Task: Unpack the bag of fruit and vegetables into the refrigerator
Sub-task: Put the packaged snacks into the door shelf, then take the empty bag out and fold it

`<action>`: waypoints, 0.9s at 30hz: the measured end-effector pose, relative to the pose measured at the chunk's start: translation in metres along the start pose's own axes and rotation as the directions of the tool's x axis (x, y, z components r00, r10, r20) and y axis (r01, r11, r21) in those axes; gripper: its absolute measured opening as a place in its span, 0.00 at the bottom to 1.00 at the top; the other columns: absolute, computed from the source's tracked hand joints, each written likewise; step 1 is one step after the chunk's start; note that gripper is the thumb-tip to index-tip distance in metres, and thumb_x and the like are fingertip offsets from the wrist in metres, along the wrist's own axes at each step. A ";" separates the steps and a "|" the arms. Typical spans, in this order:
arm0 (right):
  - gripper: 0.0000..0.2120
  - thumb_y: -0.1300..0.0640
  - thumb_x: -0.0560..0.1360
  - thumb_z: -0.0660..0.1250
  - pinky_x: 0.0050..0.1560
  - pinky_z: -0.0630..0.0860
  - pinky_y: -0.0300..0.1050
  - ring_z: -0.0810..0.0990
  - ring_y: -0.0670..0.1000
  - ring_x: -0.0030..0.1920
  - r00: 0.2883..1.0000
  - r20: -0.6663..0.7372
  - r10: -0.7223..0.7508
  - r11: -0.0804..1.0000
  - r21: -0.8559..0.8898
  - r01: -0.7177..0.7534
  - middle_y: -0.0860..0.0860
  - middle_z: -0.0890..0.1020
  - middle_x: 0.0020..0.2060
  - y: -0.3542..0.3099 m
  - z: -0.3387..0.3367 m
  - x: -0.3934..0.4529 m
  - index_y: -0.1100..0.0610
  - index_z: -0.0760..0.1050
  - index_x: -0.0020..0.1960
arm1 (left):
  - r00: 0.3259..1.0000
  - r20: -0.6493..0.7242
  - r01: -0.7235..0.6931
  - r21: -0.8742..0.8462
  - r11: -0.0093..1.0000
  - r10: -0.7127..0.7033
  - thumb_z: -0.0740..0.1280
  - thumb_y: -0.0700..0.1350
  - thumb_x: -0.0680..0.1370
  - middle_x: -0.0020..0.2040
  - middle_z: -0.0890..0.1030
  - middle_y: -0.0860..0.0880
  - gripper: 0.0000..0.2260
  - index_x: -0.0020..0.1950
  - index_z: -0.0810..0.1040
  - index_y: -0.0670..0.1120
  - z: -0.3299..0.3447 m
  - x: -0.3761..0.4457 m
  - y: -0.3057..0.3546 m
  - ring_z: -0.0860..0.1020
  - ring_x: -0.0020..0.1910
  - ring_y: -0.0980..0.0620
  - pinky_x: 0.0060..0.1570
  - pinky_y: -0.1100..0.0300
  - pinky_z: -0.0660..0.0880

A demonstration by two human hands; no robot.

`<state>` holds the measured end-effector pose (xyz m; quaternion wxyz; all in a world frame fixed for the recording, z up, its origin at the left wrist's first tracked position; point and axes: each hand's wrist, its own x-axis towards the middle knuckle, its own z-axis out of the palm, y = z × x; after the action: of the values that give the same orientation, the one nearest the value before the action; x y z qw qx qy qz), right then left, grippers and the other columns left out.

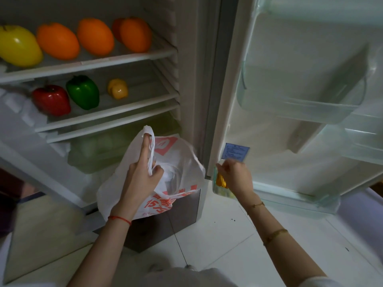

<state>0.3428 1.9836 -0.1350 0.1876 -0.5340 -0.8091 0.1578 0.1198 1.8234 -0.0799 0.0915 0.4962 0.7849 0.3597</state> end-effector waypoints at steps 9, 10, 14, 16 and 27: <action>0.28 0.49 0.76 0.68 0.51 0.80 0.52 0.80 0.59 0.54 0.978 0.115 -0.173 0.984 -0.026 0.178 0.57 0.79 0.56 -0.064 0.039 0.017 0.57 0.63 0.70 | 0.994 -0.062 0.089 -0.029 0.996 -0.091 0.67 0.44 0.78 0.36 0.75 0.43 0.44 0.76 0.36 0.67 -0.022 -0.017 -0.018 0.77 0.30 0.46 0.26 0.58 0.74; 0.30 0.50 0.76 0.68 0.50 0.81 0.53 0.80 0.59 0.53 0.985 0.095 -0.147 0.987 -0.048 0.152 0.57 0.79 0.56 -0.068 0.041 0.018 0.58 0.60 0.72 | 0.992 -0.071 0.104 -0.028 0.994 -0.106 0.67 0.45 0.78 0.37 0.75 0.43 0.44 0.76 0.35 0.67 -0.024 -0.020 -0.021 0.77 0.30 0.46 0.26 0.58 0.74; 0.31 0.53 0.78 0.66 0.44 0.82 0.52 0.83 0.60 0.46 0.992 -0.023 -0.120 0.985 -0.124 0.117 0.59 0.81 0.51 -0.079 0.043 0.020 0.62 0.57 0.74 | 0.980 -0.121 0.158 -0.025 0.987 -0.159 0.66 0.45 0.79 0.41 0.78 0.42 0.44 0.73 0.33 0.70 -0.035 -0.032 -0.025 0.78 0.31 0.46 0.26 0.57 0.76; 0.29 0.54 0.79 0.64 0.40 0.81 0.50 0.83 0.59 0.42 0.993 -0.030 -0.113 0.982 -0.155 0.107 0.58 0.83 0.47 -0.083 0.041 0.024 0.63 0.58 0.74 | 0.972 -0.149 0.180 -0.032 0.983 -0.182 0.65 0.44 0.79 0.39 0.77 0.41 0.44 0.72 0.33 0.71 -0.040 -0.038 -0.028 0.77 0.30 0.45 0.25 0.59 0.72; 0.06 0.61 0.77 0.62 0.41 0.77 0.47 0.82 0.59 0.44 0.980 0.137 -0.143 0.946 -0.272 0.176 0.57 0.83 0.44 -0.102 0.041 0.033 0.61 0.77 0.49 | 0.893 -0.303 0.301 -0.147 0.942 -0.333 0.66 0.41 0.77 0.35 0.77 0.40 0.44 0.74 0.38 0.71 -0.071 -0.075 -0.036 0.78 0.32 0.42 0.33 0.46 0.77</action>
<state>0.2295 1.9736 -0.1204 0.0743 -0.4780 -0.8735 0.0554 0.0961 1.7174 -0.0683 0.0430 0.2908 0.8412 0.4539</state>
